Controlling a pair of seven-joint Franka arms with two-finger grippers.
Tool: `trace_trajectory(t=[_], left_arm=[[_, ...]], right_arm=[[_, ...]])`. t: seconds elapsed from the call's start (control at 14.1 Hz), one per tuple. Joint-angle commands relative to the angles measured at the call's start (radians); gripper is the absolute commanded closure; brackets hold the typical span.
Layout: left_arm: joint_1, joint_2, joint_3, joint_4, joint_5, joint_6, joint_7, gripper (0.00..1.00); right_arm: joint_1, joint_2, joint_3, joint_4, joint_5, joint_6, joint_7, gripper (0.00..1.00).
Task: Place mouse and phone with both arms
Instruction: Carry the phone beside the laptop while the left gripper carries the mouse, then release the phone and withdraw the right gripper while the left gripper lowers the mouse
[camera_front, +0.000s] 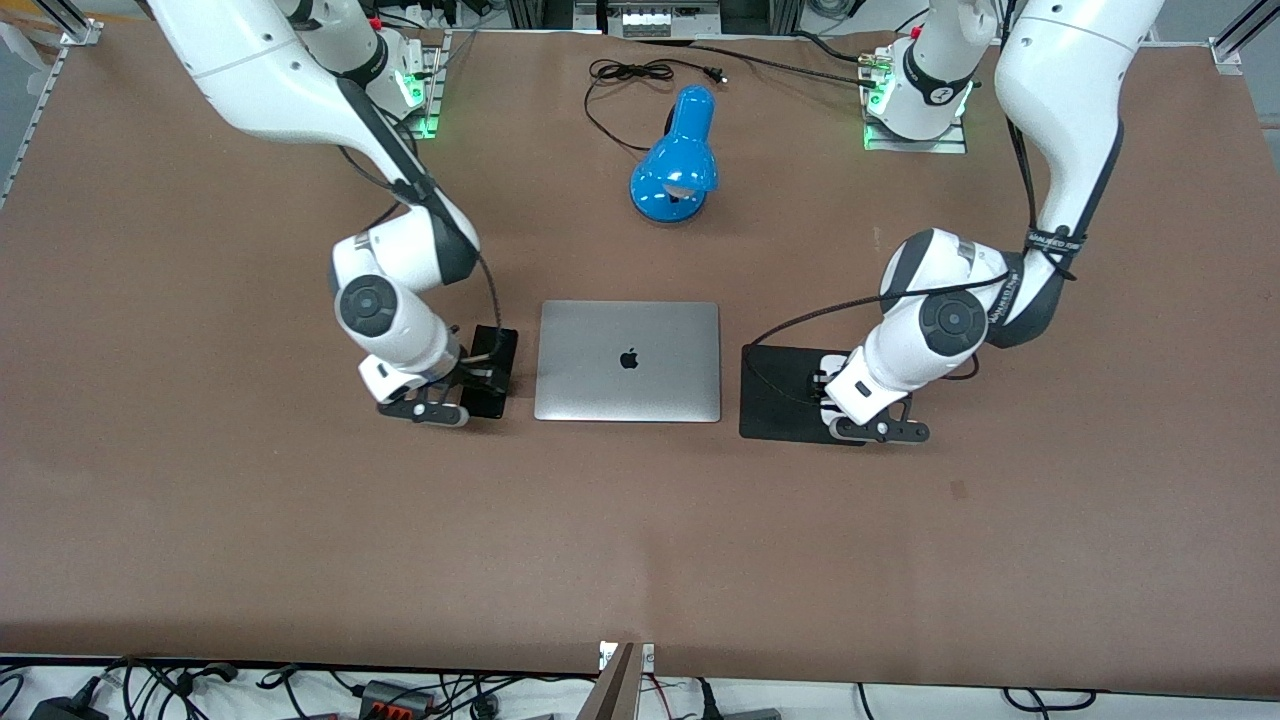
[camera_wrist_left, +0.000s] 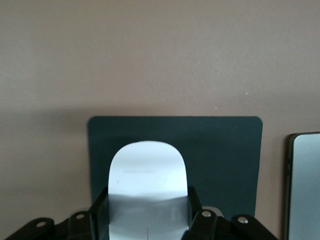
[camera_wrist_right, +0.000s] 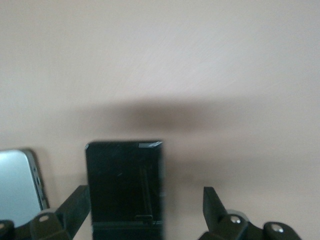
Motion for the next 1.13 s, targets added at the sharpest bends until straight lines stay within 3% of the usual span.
trace_trajectory(t=[0.0, 0.35, 0.64, 0.85, 0.99, 1.06], left_arm=[[-0.004, 0.024, -0.001, -0.046, 0.02, 0.117, -0.023, 0.61], [-0.006, 0.081, 0.003, -0.052, 0.024, 0.199, -0.022, 0.55], [-0.003, 0.078, 0.006, -0.043, 0.052, 0.199, -0.023, 0.01], [0.005, 0.003, 0.006, -0.04, 0.052, 0.18, -0.019, 0.0], [0.014, -0.074, 0.011, -0.008, 0.056, 0.049, -0.013, 0.0], [0.022, -0.104, 0.011, 0.041, 0.056, -0.084, -0.011, 0.0]], right_arm=[[-0.121, -0.194, 0.014, -0.024, -0.005, -0.152, -0.117, 0.0], [-0.302, -0.401, 0.011, 0.034, 0.004, -0.331, -0.312, 0.0], [-0.341, -0.48, -0.038, 0.236, 0.004, -0.664, -0.395, 0.0], [-0.335, -0.48, -0.066, 0.411, 0.007, -0.932, -0.397, 0.0], [-0.333, -0.466, -0.055, 0.423, 0.012, -1.002, -0.441, 0.0], [-0.333, -0.466, -0.055, 0.41, 0.015, -1.008, -0.464, 0.0]])
